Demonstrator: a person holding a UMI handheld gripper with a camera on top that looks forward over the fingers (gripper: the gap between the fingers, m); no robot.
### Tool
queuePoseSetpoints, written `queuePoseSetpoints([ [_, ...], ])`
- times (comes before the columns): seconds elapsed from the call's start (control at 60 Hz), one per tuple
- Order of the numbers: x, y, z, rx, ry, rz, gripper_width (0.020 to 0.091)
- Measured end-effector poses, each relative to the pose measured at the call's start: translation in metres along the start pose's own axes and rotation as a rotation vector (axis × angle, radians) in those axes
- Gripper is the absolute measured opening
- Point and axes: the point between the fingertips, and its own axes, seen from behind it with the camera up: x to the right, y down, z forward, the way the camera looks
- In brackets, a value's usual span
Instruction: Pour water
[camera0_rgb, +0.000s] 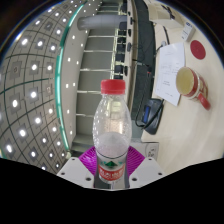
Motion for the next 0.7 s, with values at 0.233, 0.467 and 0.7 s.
queuePoseSetpoints([
  [0.233,0.046,-0.068,0.028,0.066,-0.060,0.525,0.0344],
  [0.467,0.093,-0.076,0.032,0.080,-0.001,0.659,0.0344],
  [0.7,0.063,-0.063,0.030,-0.042,0.059,0.291,0.0345],
])
